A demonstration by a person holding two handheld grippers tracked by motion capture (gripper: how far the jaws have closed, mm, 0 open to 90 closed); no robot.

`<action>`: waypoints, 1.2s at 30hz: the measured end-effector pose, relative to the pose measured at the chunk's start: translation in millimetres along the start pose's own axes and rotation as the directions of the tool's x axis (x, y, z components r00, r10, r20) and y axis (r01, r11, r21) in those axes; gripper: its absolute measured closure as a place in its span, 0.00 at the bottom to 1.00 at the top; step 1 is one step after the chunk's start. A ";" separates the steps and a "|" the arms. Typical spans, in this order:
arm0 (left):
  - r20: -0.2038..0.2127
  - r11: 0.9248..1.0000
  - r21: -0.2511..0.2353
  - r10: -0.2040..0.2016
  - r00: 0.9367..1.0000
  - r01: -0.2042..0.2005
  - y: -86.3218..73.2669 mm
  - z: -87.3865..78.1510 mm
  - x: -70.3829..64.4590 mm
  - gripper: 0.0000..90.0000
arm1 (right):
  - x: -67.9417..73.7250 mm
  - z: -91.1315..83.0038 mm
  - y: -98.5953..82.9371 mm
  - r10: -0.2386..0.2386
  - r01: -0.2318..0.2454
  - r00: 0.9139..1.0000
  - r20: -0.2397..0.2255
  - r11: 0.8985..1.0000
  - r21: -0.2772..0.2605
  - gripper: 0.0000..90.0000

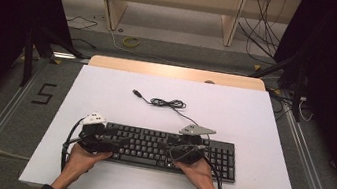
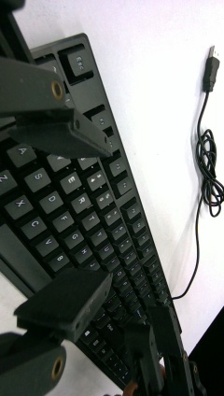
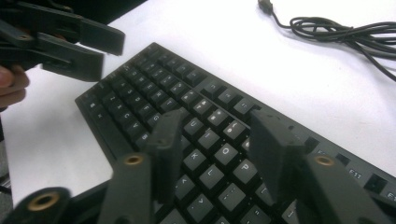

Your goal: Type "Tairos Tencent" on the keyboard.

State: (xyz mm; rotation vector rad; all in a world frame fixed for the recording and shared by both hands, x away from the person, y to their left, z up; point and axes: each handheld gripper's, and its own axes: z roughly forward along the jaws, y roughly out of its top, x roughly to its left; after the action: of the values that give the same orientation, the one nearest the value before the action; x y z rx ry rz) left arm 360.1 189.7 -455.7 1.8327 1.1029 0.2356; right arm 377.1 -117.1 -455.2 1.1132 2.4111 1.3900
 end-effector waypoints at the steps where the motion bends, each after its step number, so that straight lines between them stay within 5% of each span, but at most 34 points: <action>1: 0.001 1.000 -0.003 0.000 1.000 0.000 -1.0 -0.8 -0.3 0.35 | -0.2 1.5 0.3 0.000 0.000 1.000 -0.001 1.000 0.001 0.67; 15: -0.003 0.999 -0.021 0.026 1.000 -0.026 -8.3 -10.7 -1.7 0.29 | -3.2 17.9 1.2 -0.003 0.000 0.999 0.049 0.998 0.070 0.99; 36: -0.009 0.999 -0.023 0.037 0.999 -0.037 -14.4 -16.1 -2.4 0.29 | -0.7 35.3 -0.2 -0.021 0.012 0.997 0.072 0.991 0.130 1.00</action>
State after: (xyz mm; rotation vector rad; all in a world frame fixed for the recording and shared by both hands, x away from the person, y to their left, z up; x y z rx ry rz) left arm 341.1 200.0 -457.9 1.8346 1.0693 0.2772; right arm 393.7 -93.4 -475.4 1.1491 2.4820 1.1805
